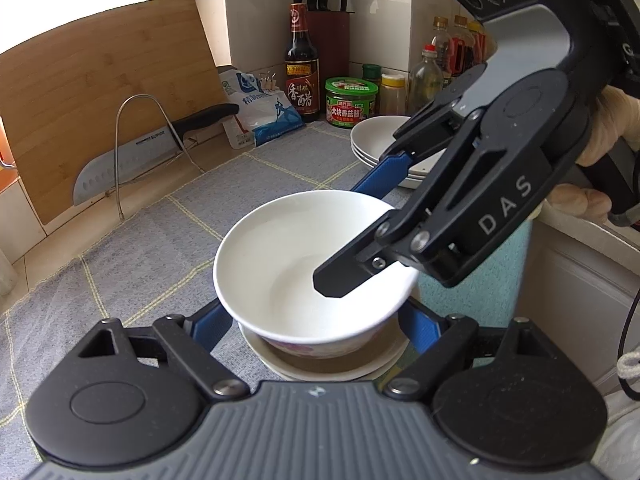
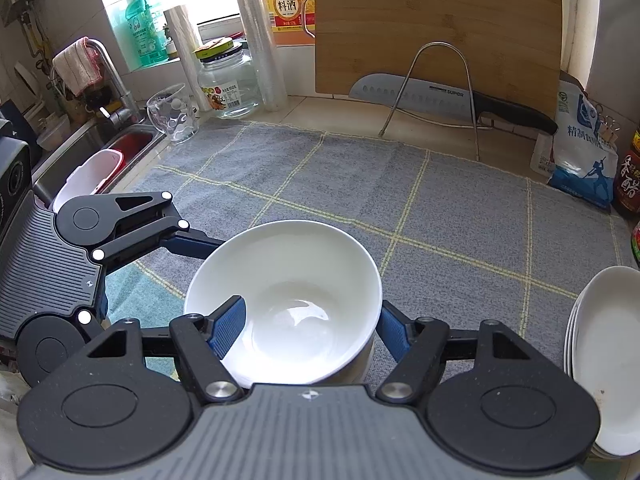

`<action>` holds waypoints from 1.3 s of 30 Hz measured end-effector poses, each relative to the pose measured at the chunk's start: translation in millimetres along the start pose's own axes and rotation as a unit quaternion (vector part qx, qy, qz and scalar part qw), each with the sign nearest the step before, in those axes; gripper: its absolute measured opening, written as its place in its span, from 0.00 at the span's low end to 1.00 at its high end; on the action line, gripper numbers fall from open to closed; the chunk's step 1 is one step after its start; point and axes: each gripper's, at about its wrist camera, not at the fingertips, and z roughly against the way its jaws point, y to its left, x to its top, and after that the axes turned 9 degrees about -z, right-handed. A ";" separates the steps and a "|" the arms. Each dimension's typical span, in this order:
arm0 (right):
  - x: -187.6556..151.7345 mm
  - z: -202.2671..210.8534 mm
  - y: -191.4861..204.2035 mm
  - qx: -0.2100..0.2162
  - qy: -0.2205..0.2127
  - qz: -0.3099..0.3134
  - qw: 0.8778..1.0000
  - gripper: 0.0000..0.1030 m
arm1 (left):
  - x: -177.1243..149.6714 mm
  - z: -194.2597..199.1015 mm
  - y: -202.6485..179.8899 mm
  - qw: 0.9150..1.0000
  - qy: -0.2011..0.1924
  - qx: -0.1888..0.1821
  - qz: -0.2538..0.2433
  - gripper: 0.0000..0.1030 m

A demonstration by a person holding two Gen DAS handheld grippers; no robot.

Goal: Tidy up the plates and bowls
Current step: 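Lower the bowl onto the bowl stack and open the right gripper, then grip the three-bowl stack from opposite sides with both grippers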

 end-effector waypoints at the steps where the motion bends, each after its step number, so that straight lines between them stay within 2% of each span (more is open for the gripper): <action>1: 0.1 0.1 -0.4 0.000 0.000 0.000 1.000 0.74 | 0.0 0.0 -0.2 1.000 0.000 -0.001 0.001 0.87; 15: -2.3 0.8 3.4 -0.001 -0.001 0.004 1.000 0.74 | -4.2 3.3 -4.1 1.000 0.000 0.007 -0.007 0.86; 24: -6.3 -3.0 3.0 -0.005 0.002 0.005 1.000 0.75 | -8.6 0.4 -2.7 1.000 0.001 -0.017 0.009 0.89; 25: -7.0 -3.0 2.9 -0.004 0.002 0.004 1.000 0.77 | -8.6 -0.6 -2.6 1.000 0.006 -0.019 0.010 0.90; 29: -9.4 2.1 5.8 -0.004 -0.009 0.010 1.000 0.96 | -9.3 3.8 -5.2 1.000 0.004 -0.009 -0.011 0.91; 31: -11.0 6.2 6.7 -0.008 -0.016 0.013 1.000 1.00 | -9.8 6.9 -4.0 1.000 0.003 -0.009 -0.012 0.93; 35: -17.1 14.1 7.6 -0.017 -0.026 0.021 0.999 1.00 | -16.4 12.3 -2.1 1.000 0.005 -0.006 -0.019 0.95; 39: -30.6 21.0 17.4 -0.052 -0.031 0.064 0.996 1.00 | -26.0 17.0 0.5 0.999 0.012 -0.005 -0.036 0.95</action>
